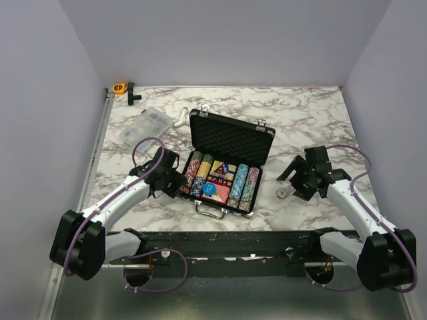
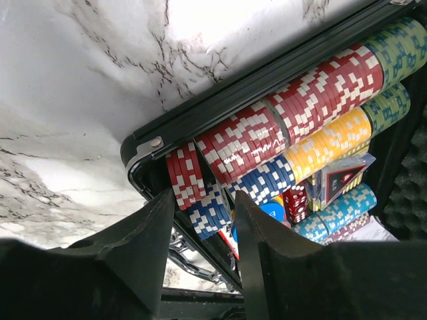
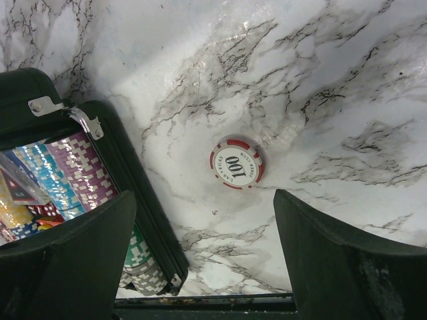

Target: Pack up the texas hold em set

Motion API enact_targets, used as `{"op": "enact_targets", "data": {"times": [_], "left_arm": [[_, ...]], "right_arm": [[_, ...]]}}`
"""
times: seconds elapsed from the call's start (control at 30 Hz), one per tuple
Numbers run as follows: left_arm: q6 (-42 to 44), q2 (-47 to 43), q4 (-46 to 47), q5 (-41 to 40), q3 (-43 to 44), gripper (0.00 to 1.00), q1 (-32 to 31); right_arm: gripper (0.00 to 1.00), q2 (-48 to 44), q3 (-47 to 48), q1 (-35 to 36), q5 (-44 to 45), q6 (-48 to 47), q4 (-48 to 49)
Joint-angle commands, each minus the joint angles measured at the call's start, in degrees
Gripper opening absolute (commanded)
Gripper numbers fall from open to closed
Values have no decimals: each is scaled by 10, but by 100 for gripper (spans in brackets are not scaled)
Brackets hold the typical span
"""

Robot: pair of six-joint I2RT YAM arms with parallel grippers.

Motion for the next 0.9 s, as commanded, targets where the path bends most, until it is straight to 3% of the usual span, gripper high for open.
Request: {"op": "enact_targets", "data": {"times": [0.0, 0.5, 0.87], "left_arm": [[15, -12, 13, -7, -10, 42, 7], [48, -33, 58, -4, -15, 33, 11], [96, -104, 15, -9, -5, 67, 13]], "right_arm": [[86, 3, -8, -1, -7, -6, 10], [85, 7, -5, -1, 10, -12, -10], [88, 10, 17, -1, 15, 0, -39]]}}
